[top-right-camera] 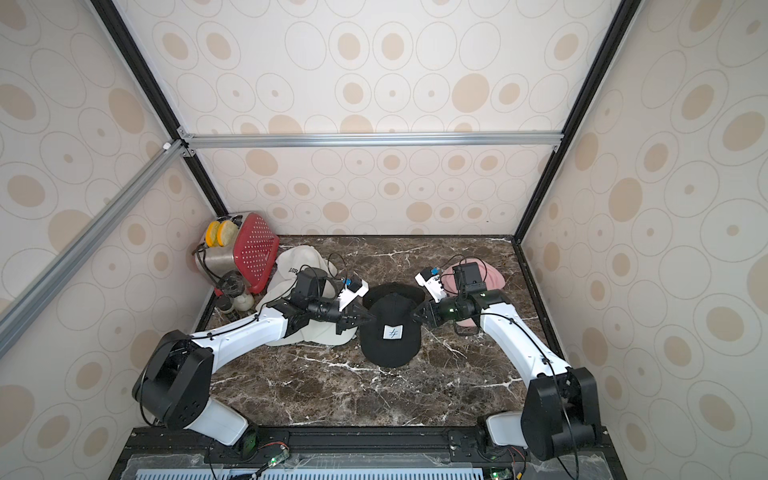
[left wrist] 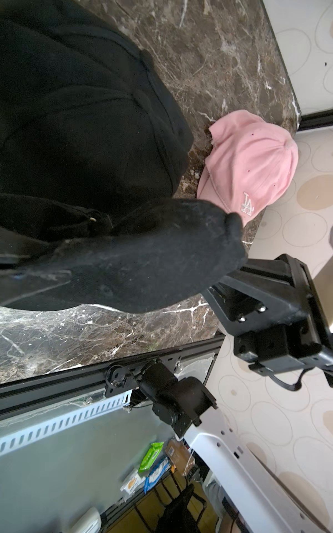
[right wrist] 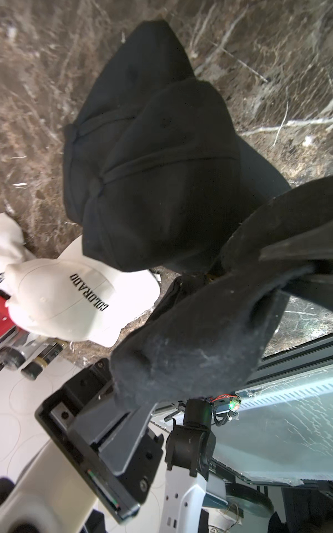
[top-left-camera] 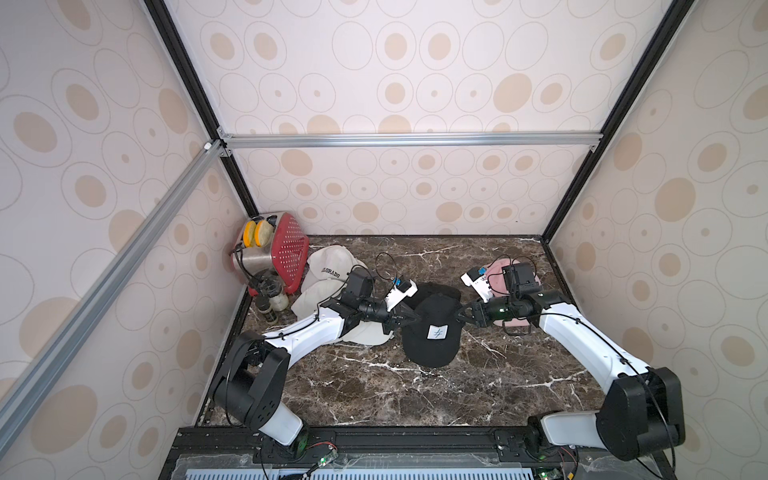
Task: Stack the baseball caps by color
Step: Place the baseball cap on the baseball cap.
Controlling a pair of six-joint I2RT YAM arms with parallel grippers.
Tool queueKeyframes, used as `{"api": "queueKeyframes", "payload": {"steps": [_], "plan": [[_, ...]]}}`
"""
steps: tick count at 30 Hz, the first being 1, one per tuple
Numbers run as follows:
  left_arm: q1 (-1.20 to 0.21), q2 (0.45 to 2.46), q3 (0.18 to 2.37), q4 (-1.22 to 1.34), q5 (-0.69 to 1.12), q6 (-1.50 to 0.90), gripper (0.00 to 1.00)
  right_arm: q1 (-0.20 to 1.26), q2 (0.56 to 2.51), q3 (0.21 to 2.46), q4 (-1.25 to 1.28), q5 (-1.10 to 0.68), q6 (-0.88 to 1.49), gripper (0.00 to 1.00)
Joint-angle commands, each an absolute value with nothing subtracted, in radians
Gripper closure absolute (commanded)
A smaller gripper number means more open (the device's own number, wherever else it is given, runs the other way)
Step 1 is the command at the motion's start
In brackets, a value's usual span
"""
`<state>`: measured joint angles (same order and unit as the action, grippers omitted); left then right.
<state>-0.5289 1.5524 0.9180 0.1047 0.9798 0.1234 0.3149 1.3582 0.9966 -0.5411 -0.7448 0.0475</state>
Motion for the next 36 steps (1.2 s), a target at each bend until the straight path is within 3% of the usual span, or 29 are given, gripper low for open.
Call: {"api": "queueKeyframes", "payload": {"steps": [1, 10, 21, 29, 36], "plan": [[-0.538, 1.572, 0.897, 0.177, 0.927, 0.097, 1.00, 0.318, 1.375, 1.028, -0.553, -0.719, 0.071, 0.90], [-0.538, 1.660, 0.905, 0.232, 0.920, 0.051, 1.00, 0.318, 1.429, 1.072, -0.582, -0.665, 0.074, 0.86], [-0.537, 1.664, 0.987, 0.123, 0.834, 0.119, 0.89, 0.318, 1.491, 1.127, -0.563, -0.622, 0.096, 0.77], [-0.529, 1.685, 1.022, 0.102, 0.741, 0.092, 0.52, 0.318, 1.514, 1.158, -0.549, -0.523, 0.139, 0.54], [-0.513, 1.652, 1.013, 0.135, 0.644, 0.041, 0.26, 0.319, 1.457, 1.116, -0.458, -0.363, 0.206, 0.33]]}}
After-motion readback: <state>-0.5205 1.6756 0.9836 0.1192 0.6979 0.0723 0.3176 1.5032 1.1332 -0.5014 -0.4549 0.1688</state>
